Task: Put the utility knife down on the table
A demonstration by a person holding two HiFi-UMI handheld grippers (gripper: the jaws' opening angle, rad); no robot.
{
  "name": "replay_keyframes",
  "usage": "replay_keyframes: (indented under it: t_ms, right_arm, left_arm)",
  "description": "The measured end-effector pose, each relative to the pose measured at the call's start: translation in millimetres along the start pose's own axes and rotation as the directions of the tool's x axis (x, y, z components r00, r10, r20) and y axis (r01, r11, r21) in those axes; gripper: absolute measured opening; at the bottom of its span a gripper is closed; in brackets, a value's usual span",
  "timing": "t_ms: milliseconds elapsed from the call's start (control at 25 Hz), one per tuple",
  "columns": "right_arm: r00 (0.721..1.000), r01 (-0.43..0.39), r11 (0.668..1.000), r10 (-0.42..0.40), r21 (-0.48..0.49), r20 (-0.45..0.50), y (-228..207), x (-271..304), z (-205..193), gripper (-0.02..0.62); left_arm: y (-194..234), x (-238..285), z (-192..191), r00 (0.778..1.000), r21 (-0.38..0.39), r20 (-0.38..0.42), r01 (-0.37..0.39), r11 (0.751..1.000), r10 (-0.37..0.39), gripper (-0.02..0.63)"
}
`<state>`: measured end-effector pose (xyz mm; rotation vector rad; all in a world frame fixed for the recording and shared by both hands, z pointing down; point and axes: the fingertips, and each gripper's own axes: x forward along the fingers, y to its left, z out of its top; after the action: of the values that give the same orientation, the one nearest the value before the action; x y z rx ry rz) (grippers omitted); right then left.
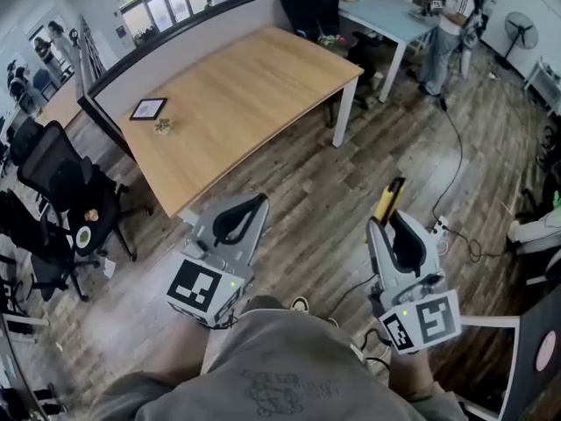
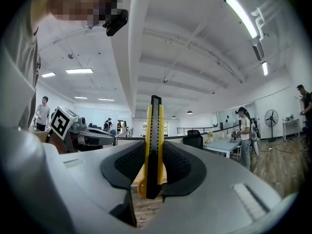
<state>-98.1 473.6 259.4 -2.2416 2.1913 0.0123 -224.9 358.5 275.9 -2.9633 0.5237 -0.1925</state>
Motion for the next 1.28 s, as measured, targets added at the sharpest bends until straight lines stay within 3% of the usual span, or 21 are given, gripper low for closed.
replay_keyframes:
  t_ms: [240,720,960,1280]
  right_arm:
    - [1.000,0.003,1.000,-0.003,-0.001,-0.016,-5.8,0.1,-4.2,0.124]
    - [0.999,-0.016,1.000,0.016,0.000,-0.051,-26.8,47.6,-15.9,0.124]
    - [0.998,-0.004,1.000,0.004,-0.002,-0.070,-48.3,101.6,-18.2,0.123]
    - [0.994,-0.003,1.000,0.002,-0.010,-0.108,-71.3,197.1,-18.6,0.123]
  left_arm:
    - [-2.8,3.0,2.5,0.999,0.054,-0.027,-0.037,0.998,0.039,0.002]
    - [27.8,40.1,-6.7,0.999,0.010,-0.021,-0.024,1.000,0.024,0.002]
    - [73.5,77.7,-12.2,1.000,-0.013,-0.020,-0.023,1.000,0.022,0.002]
    - [159.0,141.9,-24.6,1.000,0.012,-0.013,-0.013,1.000,0.013,0.002]
